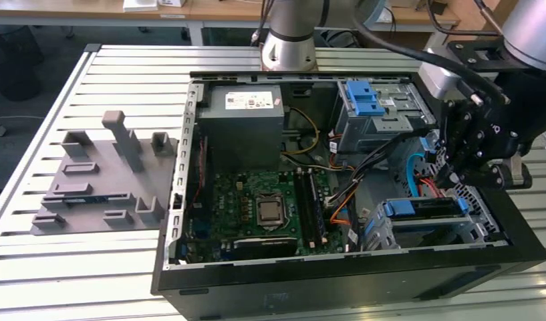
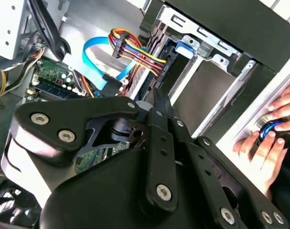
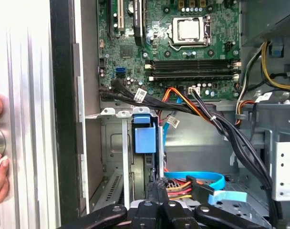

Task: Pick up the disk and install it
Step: 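Insert the second disk wire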

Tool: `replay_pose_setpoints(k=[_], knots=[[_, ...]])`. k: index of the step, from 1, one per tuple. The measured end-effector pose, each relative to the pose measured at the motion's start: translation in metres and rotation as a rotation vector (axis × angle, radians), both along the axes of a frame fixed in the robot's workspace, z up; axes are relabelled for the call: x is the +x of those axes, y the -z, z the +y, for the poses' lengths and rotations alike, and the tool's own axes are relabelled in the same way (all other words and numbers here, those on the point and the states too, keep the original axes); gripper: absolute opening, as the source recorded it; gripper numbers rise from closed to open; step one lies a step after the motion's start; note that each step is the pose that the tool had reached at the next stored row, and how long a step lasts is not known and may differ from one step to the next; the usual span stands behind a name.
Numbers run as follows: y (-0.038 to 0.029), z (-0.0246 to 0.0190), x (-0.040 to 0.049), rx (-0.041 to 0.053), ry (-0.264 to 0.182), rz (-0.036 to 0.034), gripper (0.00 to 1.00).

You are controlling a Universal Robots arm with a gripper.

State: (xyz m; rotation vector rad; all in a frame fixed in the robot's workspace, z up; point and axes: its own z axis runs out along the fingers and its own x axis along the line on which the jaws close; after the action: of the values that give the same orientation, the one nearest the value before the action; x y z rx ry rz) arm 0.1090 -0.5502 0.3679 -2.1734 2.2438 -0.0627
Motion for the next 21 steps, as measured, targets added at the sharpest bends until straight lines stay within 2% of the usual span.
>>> replay_pose_setpoints(k=[4,12,21], knots=[[-0.0076,0.0029,-0.0002,0.0003,0.000,0.0000,0.11],[-0.0161,0.0120,-0.0009,0.0002,0.000,0.0000,0.11],[-0.0182,0.0158,-0.0012,0.0002,0.000,0.0001,0.11]])
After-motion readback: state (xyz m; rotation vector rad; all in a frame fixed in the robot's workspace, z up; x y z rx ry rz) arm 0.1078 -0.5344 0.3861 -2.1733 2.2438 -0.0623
